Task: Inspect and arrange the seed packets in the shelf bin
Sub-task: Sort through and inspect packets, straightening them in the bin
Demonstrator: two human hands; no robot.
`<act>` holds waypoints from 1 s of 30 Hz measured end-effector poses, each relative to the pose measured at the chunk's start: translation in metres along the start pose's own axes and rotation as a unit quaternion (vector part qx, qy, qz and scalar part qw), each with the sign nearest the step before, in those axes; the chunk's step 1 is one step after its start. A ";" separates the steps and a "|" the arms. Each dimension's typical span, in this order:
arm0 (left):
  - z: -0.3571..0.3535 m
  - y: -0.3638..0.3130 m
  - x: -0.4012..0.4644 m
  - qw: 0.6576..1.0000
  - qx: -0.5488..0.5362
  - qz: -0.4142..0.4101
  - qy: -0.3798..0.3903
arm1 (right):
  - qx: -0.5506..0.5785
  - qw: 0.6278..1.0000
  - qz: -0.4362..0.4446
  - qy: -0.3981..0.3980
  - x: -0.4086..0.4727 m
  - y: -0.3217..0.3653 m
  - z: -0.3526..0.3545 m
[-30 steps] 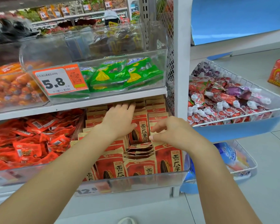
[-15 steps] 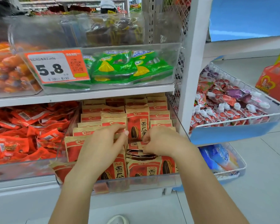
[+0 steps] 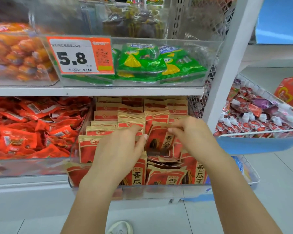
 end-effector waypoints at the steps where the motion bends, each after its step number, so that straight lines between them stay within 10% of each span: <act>1: 0.001 0.001 -0.001 1.000 -0.007 0.005 -0.007 | 0.010 1.000 0.012 -0.023 -0.001 0.003 0.005; 11: 0.007 -0.006 -0.011 0.951 -0.296 0.016 -0.084 | 0.296 0.908 0.145 -0.259 -0.042 0.032 0.045; 19: 0.023 -0.031 -0.021 0.839 -0.543 -0.014 0.010 | 0.554 0.805 0.067 -0.202 -0.067 0.031 0.062; 30: 0.010 -0.059 -0.024 0.782 -0.617 -0.018 0.086 | 0.575 0.802 0.001 -0.160 -0.072 0.016 0.044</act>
Point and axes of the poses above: each hand's wrist, its own x-axis towards the middle knuckle, its own z-axis out of the back of the hand, y = z × x, the point moved 2 cm from there along x, towards the middle knuckle, and after that the axes turned 14 degrees about x, right-handed, at the moved point
